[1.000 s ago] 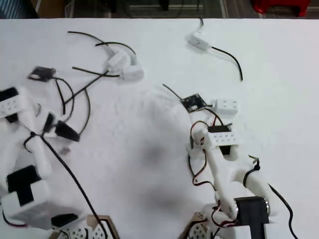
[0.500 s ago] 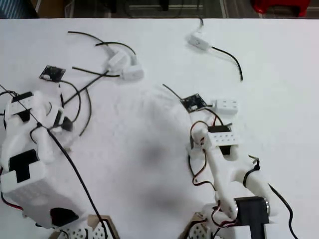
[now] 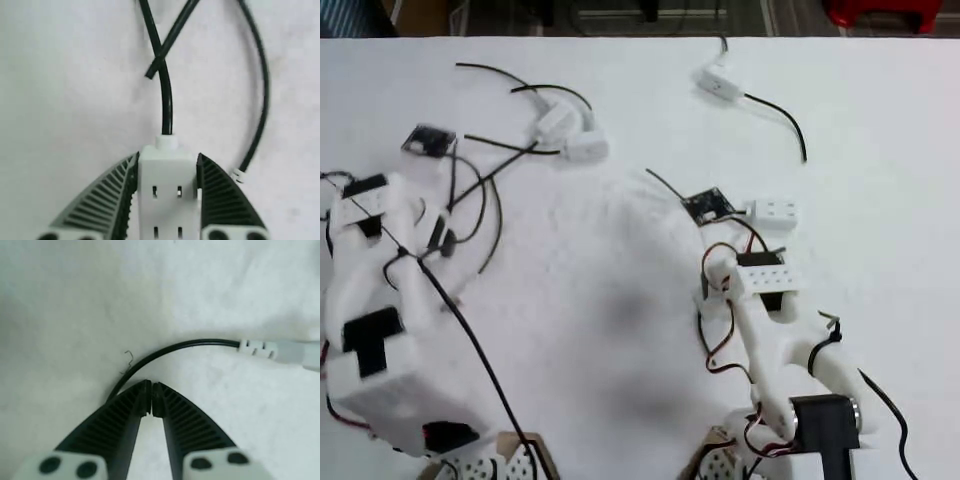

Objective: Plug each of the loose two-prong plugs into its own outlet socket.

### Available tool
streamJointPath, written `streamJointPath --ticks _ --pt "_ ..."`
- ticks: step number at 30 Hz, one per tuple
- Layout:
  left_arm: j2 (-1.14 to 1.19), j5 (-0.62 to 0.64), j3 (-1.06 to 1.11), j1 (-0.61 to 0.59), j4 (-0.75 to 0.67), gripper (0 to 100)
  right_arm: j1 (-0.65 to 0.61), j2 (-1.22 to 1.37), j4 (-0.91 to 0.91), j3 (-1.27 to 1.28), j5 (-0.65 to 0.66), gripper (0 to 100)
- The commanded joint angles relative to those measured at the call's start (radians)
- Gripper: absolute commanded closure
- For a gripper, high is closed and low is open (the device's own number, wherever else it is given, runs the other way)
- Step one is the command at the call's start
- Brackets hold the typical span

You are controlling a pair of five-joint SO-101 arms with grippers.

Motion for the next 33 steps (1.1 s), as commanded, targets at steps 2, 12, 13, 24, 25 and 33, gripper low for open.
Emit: streamJointPath --ticks 2,12,13,24,25,33 --pt "-0.294 0.121 -0.087 0.196 0.21 98 -0.012 -0.033 -0.015 0.003 -0.005 97.7" --pt "-0.377 0.434 0.034 0.69 0.16 97 -0.005 -0.033 -0.01 0.005 -0.006 97.7" --pt "-0.332 0.436 0.061 0.71 0.123 97 -0.005 -0.033 -0.008 0.005 -0.006 97.7" --pt "0.077 0.431 0.101 0.816 -0.109 93 -0.008 -0.041 -0.015 0.017 -0.006 97.7" --pt "0.077 0.431 0.092 0.812 -0.103 90 -0.008 -0.041 -0.015 0.017 -0.006 97.7" --pt "0.068 0.433 0.038 0.727 0.026 68 -0.01 -0.041 -0.015 0.017 -0.005 97.7"
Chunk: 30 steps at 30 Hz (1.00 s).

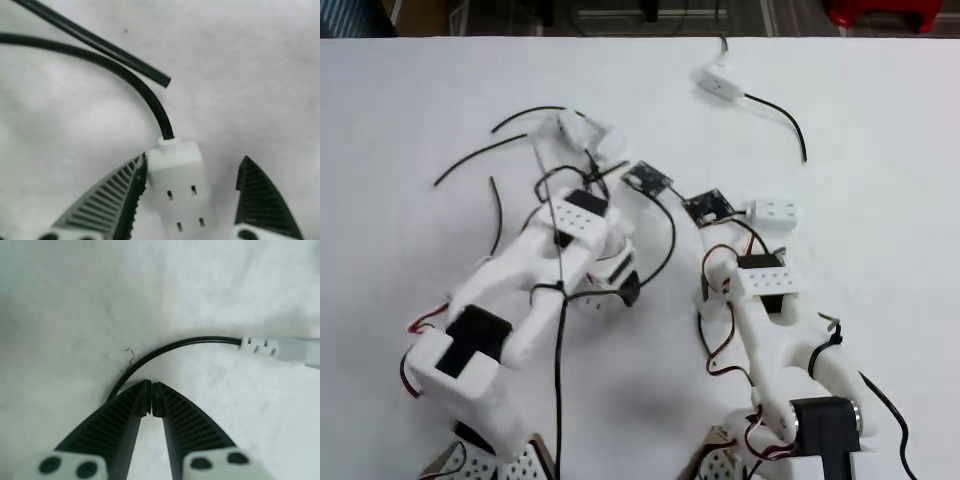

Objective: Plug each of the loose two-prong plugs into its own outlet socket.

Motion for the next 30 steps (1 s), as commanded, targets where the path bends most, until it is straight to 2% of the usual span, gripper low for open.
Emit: streamJointPath --ticks 1,5,9,14,19,26,30 --pt "-0.027 0.003 -0.089 -0.07 0.084 68 -0.012 -0.031 -0.01 0.0 -0.002 97.7" --pt "-0.094 -0.012 -0.233 -0.168 0.262 68 -0.012 -0.031 -0.01 0.0 -0.002 97.7" --pt "-0.196 -0.146 -0.358 -0.272 0.442 68 -0.012 -0.031 -0.007 0.002 -0.002 97.7" --pt "-0.292 -0.152 -0.364 -0.475 0.486 68 -0.012 -0.031 -0.005 0.002 -0.003 97.7" --pt "-0.337 -0.262 -0.209 -0.642 0.397 68 -0.012 -0.031 -0.004 0.003 -0.005 97.7" --pt "-0.406 -0.282 0.149 -0.68 0.005 68 -0.012 -0.031 -0.012 0.003 -0.006 97.7" --pt "-0.461 -0.301 0.315 -0.691 -0.132 68 -0.012 -0.03 -0.021 0.003 -0.006 97.7"
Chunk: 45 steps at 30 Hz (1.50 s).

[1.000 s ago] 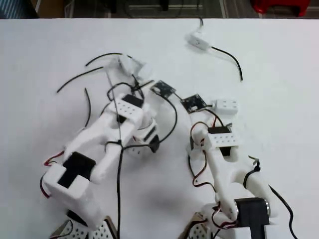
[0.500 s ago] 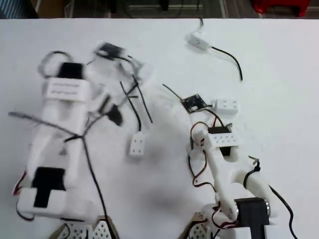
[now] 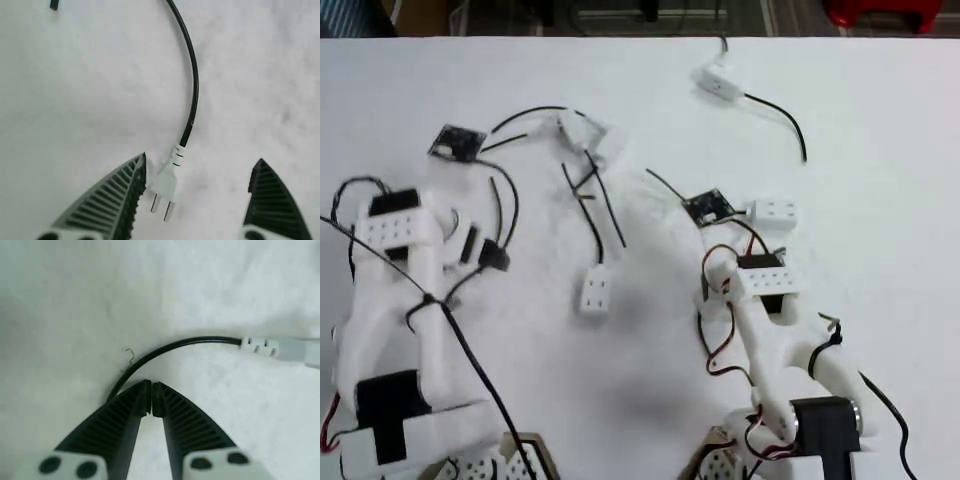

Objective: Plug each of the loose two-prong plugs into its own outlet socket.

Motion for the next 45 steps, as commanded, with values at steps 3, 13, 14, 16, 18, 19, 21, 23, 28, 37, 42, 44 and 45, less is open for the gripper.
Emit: streamJointPath --ticks 3,13,14,16,18,19,21,23,28,37,42,44,45 --pt "-0.101 -0.081 0.206 -0.045 -0.176 68 -0.012 -0.028 -0.035 0.003 -0.066 97.7" --pt "-0.209 -0.273 0.482 -0.203 -0.457 68 -0.012 -0.027 -0.045 0.003 -0.097 97.7" --pt "-0.223 -0.29 0.494 -0.203 -0.459 68 -0.012 -0.027 -0.045 0.003 -0.097 97.7" --pt "-0.251 -0.321 0.514 -0.197 -0.459 68 -0.012 -0.025 -0.045 0.003 -0.097 97.7" --pt "-0.275 -0.344 0.525 -0.191 -0.457 68 -0.012 -0.025 -0.044 0.003 -0.097 97.8" --pt "-0.282 -0.347 0.525 -0.186 -0.454 68 -0.012 -0.025 -0.044 0.003 -0.097 97.8" --pt "-0.291 -0.35 0.526 -0.183 -0.453 71 -0.012 -0.025 -0.042 0.003 -0.097 97.8" --pt "-0.291 -0.35 0.526 -0.182 -0.457 77 -0.012 -0.025 -0.041 0.003 -0.097 97.8" --pt "-0.291 -0.362 0.52 -0.14 -0.46 86 -0.012 -0.025 -0.041 0.003 -0.097 97.8" --pt "-0.288 -0.45 0.525 -0.11 -0.459 70 -0.012 -0.025 -0.041 0.003 -0.097 97.8" --pt "-0.288 -0.451 0.523 -0.11 -0.46 71 -0.012 -0.027 -0.039 0.003 -0.097 97.8" --pt "-0.288 -0.485 0.523 -0.11 -0.46 75 -0.012 -0.027 -0.039 0.003 -0.097 97.8" --pt "-0.288 -0.509 0.523 -0.11 -0.46 78 -0.012 -0.027 -0.039 0.003 -0.097 97.8"
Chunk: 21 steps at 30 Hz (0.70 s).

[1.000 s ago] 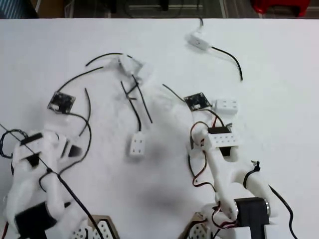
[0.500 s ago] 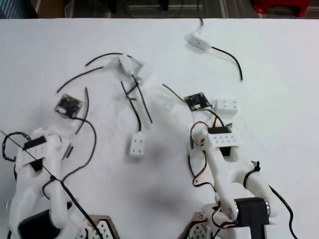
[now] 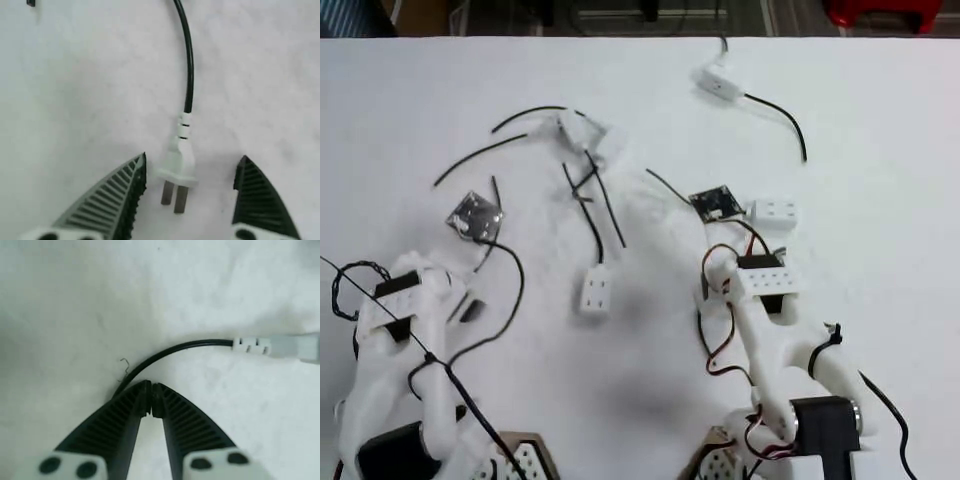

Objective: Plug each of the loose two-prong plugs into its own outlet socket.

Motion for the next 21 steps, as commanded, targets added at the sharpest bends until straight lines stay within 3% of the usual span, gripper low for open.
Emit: streamJointPath --ticks 1,6,11,16,21 --pt "-0.033 -0.064 -0.008 0.013 -0.015 80 -0.012 -0.027 -0.008 0.002 -0.009 97.8" --pt "-0.033 -0.098 -0.012 0.001 -0.035 87 -0.012 -0.027 -0.008 0.003 -0.009 97.8" --pt "-0.031 -0.104 -0.012 -0.045 -0.089 87 -0.01 -0.028 -0.008 0.003 -0.009 97.8" --pt "-0.024 -0.213 -0.005 -0.068 -0.084 87 -0.01 -0.028 -0.008 0.003 -0.009 97.8" --pt "0.111 -0.224 -0.054 -0.074 -0.089 87 -0.01 -0.028 -0.008 0.003 -0.009 97.8"
